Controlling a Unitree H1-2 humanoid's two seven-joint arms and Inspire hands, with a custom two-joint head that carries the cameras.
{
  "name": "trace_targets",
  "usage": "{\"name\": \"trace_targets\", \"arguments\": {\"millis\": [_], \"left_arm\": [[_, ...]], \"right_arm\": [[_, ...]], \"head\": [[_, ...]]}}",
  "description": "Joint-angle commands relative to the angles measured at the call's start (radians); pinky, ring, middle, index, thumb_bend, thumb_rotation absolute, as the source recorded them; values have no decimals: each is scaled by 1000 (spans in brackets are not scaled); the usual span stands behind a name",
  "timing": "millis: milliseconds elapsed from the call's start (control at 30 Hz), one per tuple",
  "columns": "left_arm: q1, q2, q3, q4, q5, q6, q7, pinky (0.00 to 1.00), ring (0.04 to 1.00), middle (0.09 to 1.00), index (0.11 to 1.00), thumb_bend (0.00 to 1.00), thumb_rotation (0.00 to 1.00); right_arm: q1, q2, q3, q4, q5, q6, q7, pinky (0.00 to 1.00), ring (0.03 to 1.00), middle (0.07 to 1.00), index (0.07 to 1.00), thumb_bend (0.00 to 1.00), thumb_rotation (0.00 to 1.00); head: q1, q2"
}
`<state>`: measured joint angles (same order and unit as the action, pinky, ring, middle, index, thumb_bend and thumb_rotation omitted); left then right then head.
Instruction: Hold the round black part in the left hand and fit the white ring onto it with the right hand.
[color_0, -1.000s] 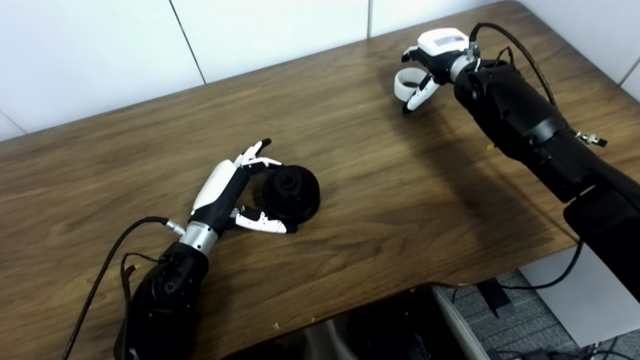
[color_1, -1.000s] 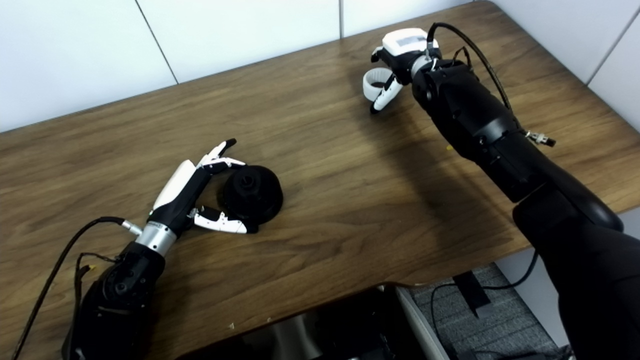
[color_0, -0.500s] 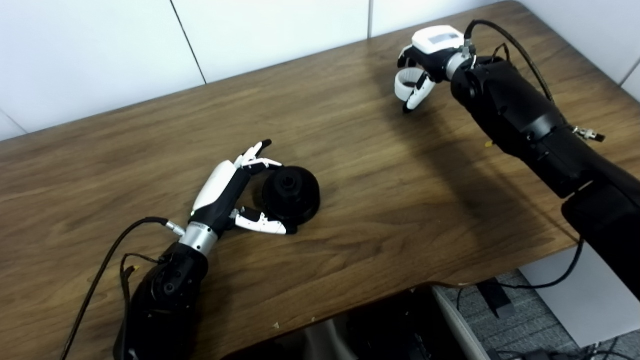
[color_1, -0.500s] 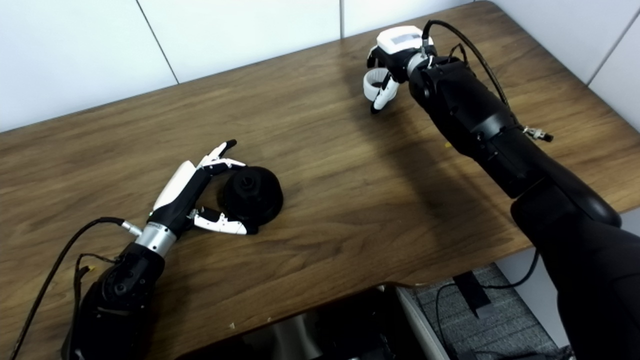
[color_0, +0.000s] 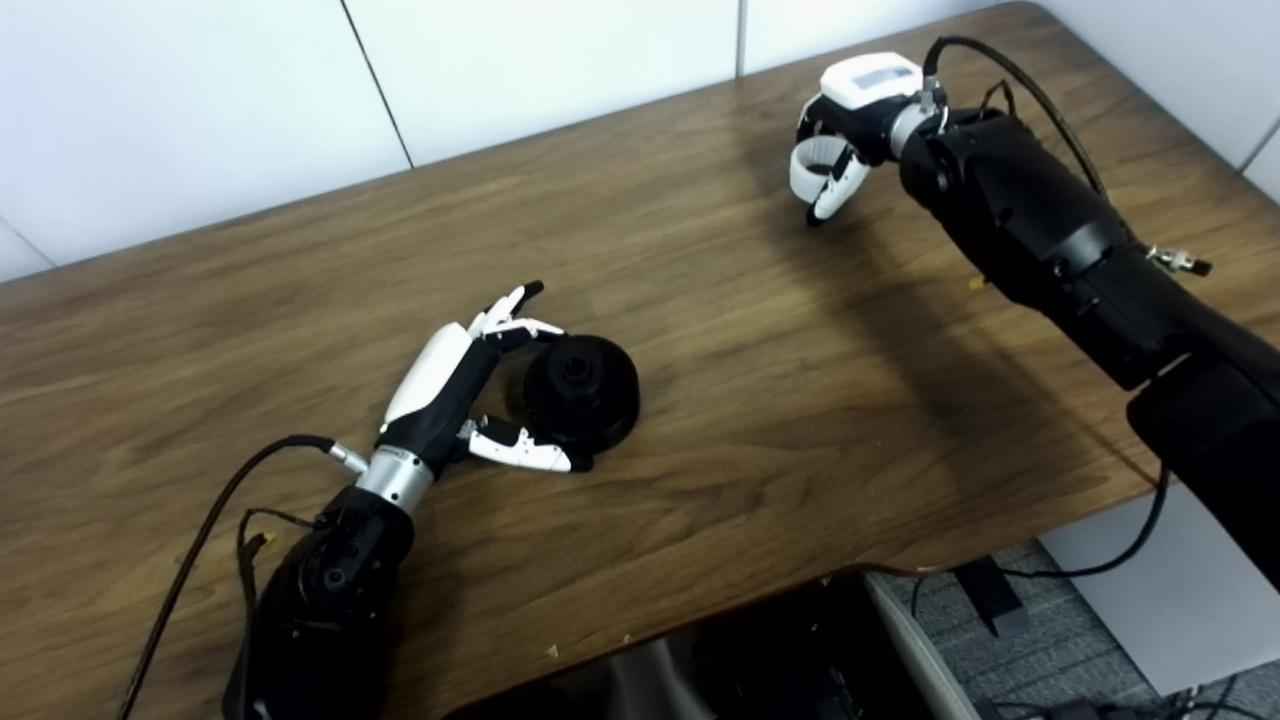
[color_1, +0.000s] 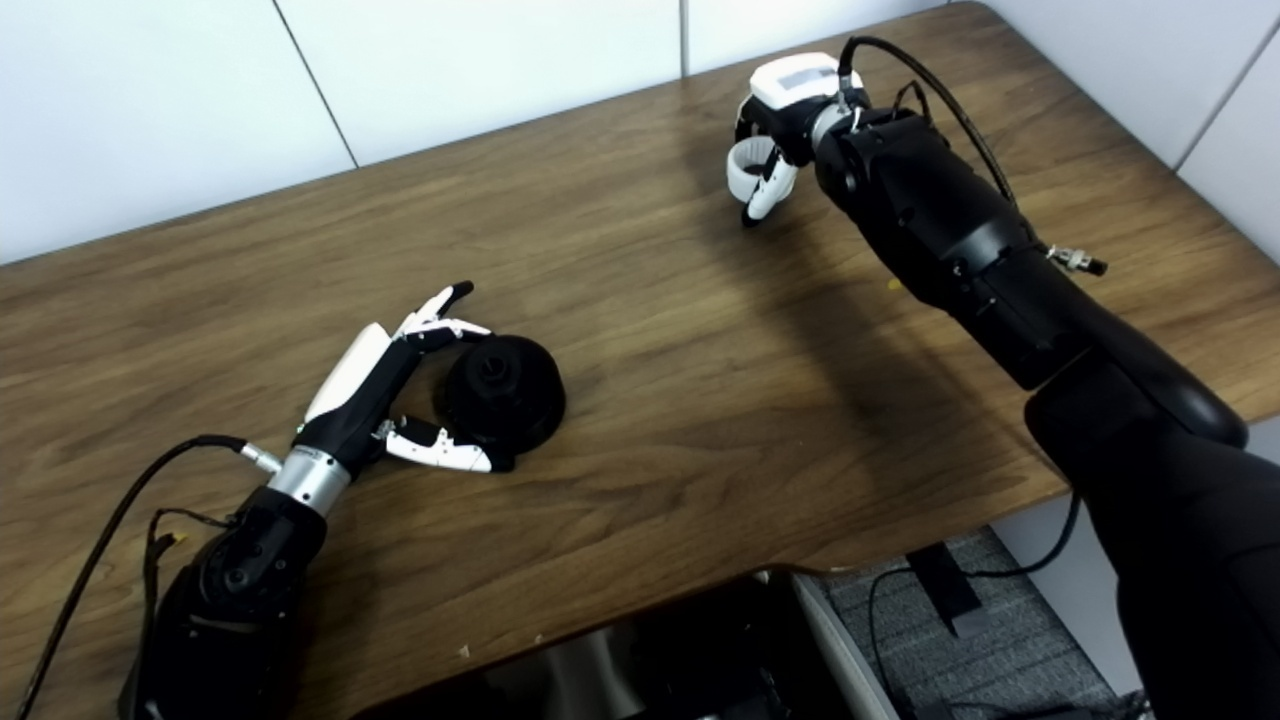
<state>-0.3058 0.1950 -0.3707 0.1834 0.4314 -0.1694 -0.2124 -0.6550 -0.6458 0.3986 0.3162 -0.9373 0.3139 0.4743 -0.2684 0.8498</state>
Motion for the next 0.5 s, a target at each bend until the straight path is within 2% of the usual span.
{"name": "trace_targets", "arguments": {"millis": [0, 133, 267, 467], "left_arm": [[-3, 23, 3, -21, 6, 7, -18, 1000, 1000, 1000, 600, 1000, 185], [-4, 23, 4, -22, 3, 8, -22, 1000, 1000, 1000, 599, 1000, 180], [-4, 23, 5, -29, 4, 17, -28, 1000, 1000, 1000, 601, 1000, 182], [-6, 21, 9, -29, 2, 20, -33, 1000, 1000, 1000, 600, 1000, 175]], "right_arm": [[-29, -31, 6, -2, -36, 40, 38, 972, 889, 785, 787, 760, 347], [-32, -34, 12, -3, -47, 80, 90, 980, 923, 831, 808, 799, 343], [-32, -43, 19, 1, -49, 86, 111, 999, 961, 848, 824, 820, 351], [-31, -49, 17, 0, -49, 93, 130, 947, 906, 813, 842, 815, 361]], "head": [[1, 2], [1, 4], [1, 5], [1, 7]]}}
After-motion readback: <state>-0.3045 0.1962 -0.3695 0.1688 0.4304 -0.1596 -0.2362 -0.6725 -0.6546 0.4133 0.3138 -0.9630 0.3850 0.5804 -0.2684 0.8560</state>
